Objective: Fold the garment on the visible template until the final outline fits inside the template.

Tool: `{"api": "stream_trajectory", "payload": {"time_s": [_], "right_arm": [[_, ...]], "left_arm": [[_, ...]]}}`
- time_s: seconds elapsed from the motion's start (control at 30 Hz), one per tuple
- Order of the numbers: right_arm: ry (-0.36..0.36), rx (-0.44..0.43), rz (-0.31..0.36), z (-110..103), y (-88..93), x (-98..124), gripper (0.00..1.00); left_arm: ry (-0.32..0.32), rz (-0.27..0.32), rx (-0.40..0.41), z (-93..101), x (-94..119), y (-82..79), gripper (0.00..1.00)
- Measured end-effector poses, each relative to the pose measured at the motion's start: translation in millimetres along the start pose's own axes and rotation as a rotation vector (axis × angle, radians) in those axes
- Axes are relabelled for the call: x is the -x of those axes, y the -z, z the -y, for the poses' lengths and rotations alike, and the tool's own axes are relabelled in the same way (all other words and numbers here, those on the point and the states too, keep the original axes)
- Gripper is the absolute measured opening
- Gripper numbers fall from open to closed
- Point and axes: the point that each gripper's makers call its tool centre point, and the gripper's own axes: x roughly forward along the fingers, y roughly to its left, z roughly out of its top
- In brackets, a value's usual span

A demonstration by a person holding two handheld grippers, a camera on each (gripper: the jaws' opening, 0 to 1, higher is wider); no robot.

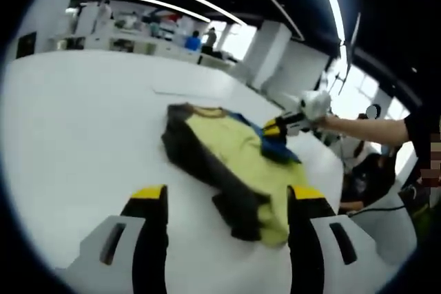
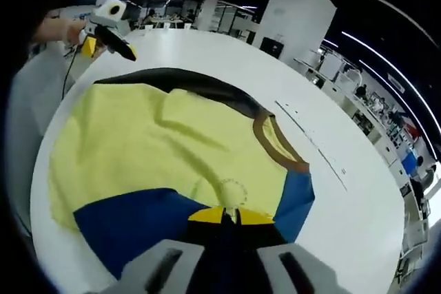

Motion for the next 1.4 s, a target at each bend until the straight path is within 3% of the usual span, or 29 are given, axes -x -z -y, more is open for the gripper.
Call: {"api": "stream_trajectory", "payload": {"time_s": [0.27, 0.47, 0.5, 0.63, 0.93, 1.13, 1.4], "right_arm": [[-0.007, -0.023, 0.040, -2, -2.8, 16, 0.36], [-0.016, -0.034, 0.056, -8, -0.4, 28, 0.53], [-0.022, -0.033, 0.059, -11, 0.1, 29, 0.58], [-0.016, -0.041, 0.084, -16, -0.4, 35, 0.97], [-0.022, -0.070, 0.116, -30, -6.2, 57, 0.97], [-0.032, -0.057, 0.136, -50, -10.6, 68, 0.91], [-0.024, -0.010, 0.151, -78, -15.4, 75, 0.68]], "left_arm": [[-0.002, 0.007, -0.004, -0.2, 3, -2.2, 0.67], [0.003, 0.010, -0.005, 1.8, 2, -3.0, 0.67], [0.004, 0.010, -0.005, 2.3, 2, -3.1, 0.67], [0.010, 0.022, -0.001, 4.8, 3, -6.4, 0.67], [0.019, 0.025, -0.013, 7.3, 4, -10.6, 0.67], [0.017, 0.023, -0.012, 7.3, 6, -8.9, 0.67], [0.014, 0.024, -0.005, 6.2, 7, -7.8, 0.67]]}}
